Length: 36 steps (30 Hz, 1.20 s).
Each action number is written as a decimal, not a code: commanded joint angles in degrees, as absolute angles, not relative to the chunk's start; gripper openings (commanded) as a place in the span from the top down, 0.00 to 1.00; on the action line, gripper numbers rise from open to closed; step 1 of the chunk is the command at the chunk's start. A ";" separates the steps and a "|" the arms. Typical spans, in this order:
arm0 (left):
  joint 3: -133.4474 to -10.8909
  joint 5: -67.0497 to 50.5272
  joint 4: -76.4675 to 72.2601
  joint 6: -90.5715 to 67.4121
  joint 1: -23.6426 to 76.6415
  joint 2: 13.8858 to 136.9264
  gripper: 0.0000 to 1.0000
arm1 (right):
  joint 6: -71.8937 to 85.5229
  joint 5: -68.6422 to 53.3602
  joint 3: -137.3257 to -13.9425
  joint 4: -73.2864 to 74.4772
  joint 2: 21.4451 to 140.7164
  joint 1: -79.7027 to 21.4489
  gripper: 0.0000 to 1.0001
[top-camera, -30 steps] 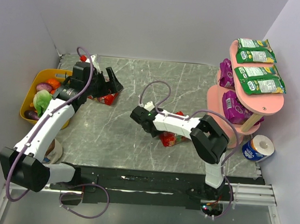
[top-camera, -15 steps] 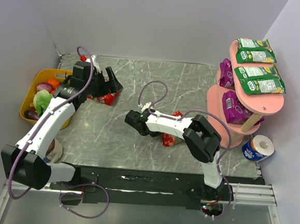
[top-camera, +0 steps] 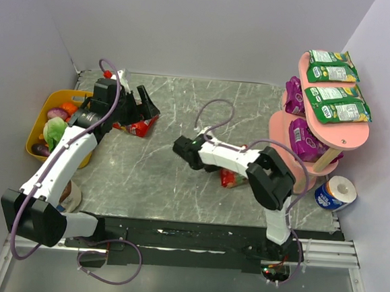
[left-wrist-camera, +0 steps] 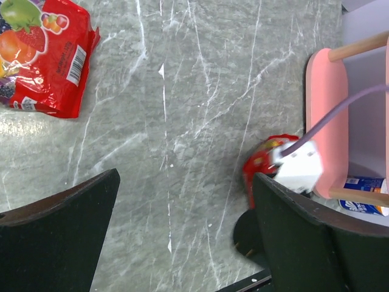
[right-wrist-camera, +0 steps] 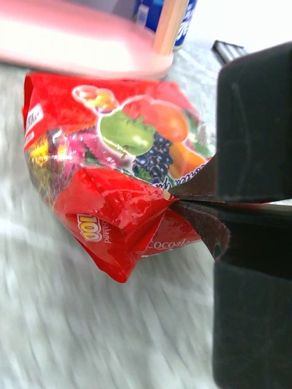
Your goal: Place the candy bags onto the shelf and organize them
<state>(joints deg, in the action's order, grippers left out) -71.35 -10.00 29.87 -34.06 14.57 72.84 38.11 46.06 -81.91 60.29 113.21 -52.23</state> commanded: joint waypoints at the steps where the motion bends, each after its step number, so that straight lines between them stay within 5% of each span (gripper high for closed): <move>1: -73.74 -11.60 29.09 -33.49 14.24 72.86 0.04 | 39.29 55.53 -80.25 64.86 106.09 -46.94 1.00; 25: -72.95 -12.57 27.95 -34.01 13.80 73.56 0.03 | 35.86 69.43 -77.87 71.81 90.36 -33.23 1.00; 36: -73.48 -13.18 28.04 -34.01 13.71 74.18 0.03 | 24.80 67.68 -68.92 59.17 85.60 -28.66 1.00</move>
